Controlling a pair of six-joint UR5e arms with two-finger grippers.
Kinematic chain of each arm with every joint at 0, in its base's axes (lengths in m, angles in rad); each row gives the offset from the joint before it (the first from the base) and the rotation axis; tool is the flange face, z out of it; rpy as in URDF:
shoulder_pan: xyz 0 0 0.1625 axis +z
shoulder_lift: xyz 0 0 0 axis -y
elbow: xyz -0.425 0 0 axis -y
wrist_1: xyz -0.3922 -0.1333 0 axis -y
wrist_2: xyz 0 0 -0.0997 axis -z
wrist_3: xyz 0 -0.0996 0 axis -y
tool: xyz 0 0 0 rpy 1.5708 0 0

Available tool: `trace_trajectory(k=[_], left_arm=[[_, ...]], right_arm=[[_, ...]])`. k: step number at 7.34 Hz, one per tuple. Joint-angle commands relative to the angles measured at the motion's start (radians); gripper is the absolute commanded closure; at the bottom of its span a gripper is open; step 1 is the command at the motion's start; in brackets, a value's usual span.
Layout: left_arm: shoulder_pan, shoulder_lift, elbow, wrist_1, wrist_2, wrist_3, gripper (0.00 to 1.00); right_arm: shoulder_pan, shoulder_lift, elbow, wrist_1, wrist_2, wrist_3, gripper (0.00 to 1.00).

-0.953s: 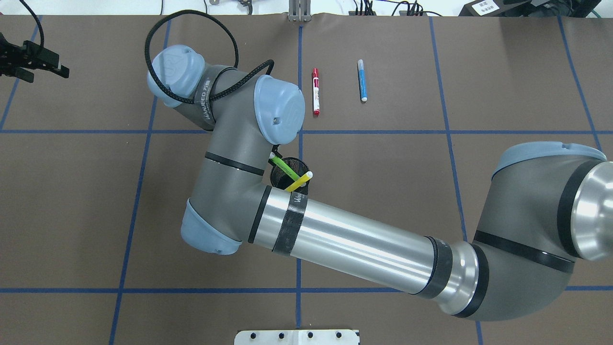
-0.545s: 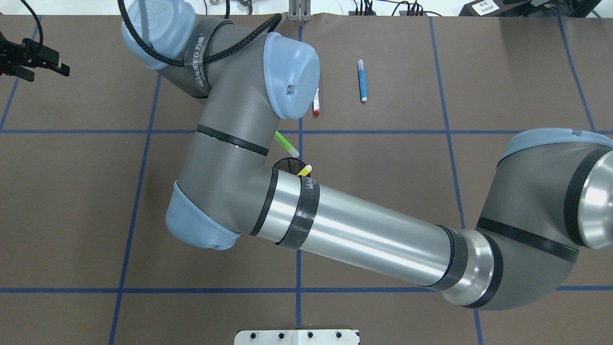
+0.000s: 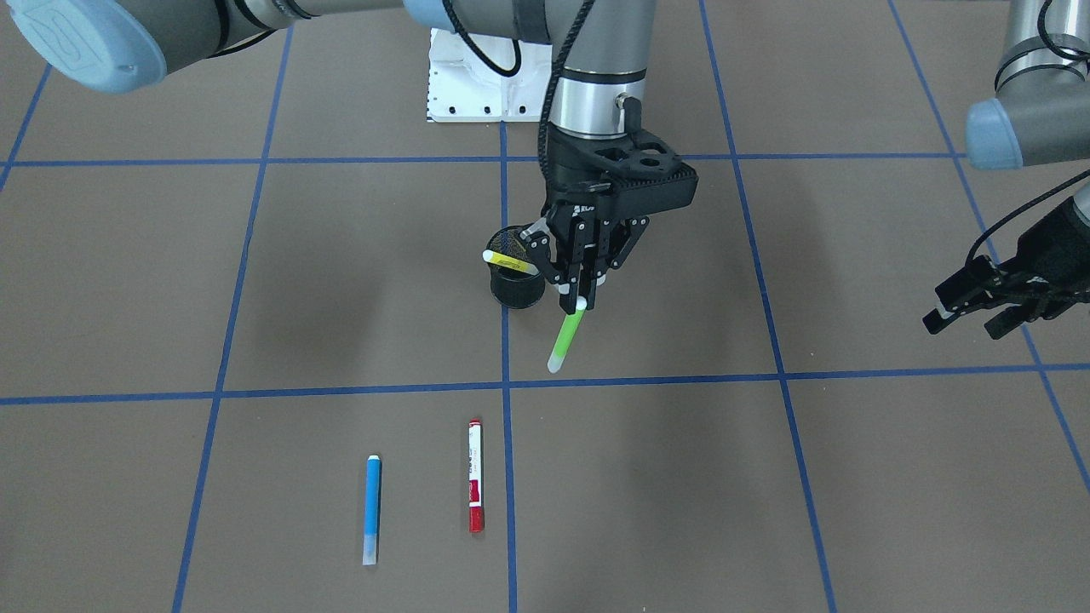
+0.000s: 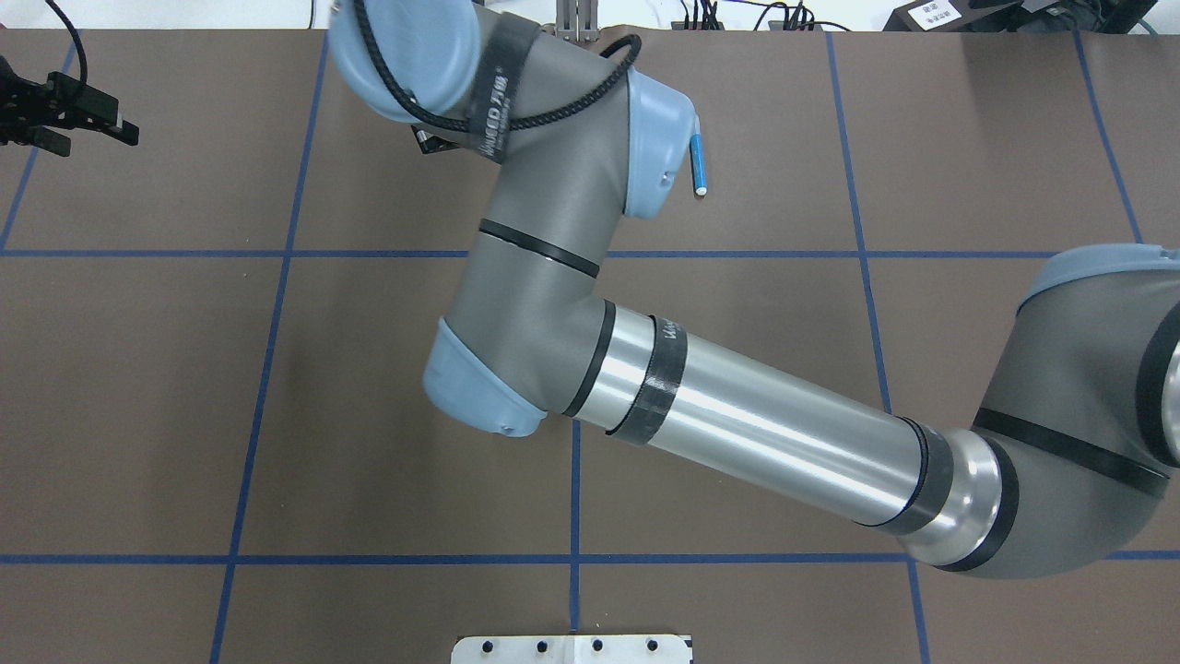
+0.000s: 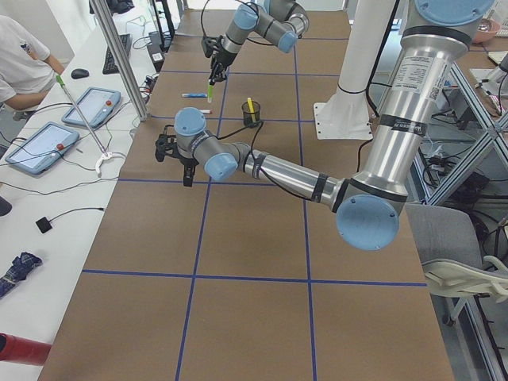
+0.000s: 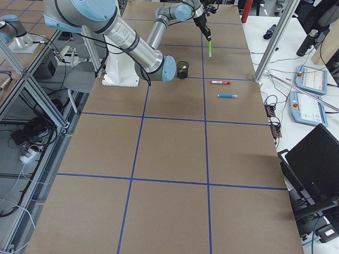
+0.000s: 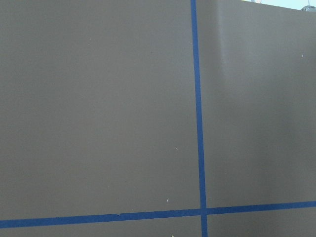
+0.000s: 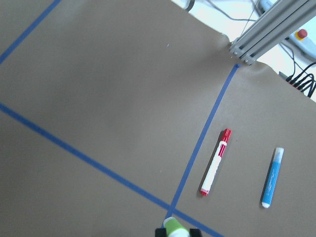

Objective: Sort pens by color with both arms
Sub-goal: 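Lift the green highlighter with the right gripper and lay it beside the red marker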

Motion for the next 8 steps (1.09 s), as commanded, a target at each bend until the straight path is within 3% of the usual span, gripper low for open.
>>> trace_trajectory(k=[1,2,4,6,8], left_arm=[[-0.001,0.017,-0.026,0.000,0.001,-0.002,0.01],[0.000,0.020,-0.030,0.000,0.001,-0.002,0.01],[0.000,0.023,-0.039,0.000,0.001,-0.014,0.01],[0.002,0.021,-0.048,0.000,0.002,-0.044,0.01],[0.004,0.021,-0.047,0.000,0.002,-0.043,0.01]], right_arm=[[0.005,-0.061,-0.129,0.310,-0.189,0.174,1.00],[0.006,-0.059,-0.207,0.364,-0.278,0.207,1.00],[-0.015,-0.055,-0.417,0.609,-0.385,0.290,1.00],[-0.031,-0.004,-0.528,0.665,-0.397,0.301,1.00],[-0.063,0.003,-0.579,0.665,-0.449,0.300,1.00]])
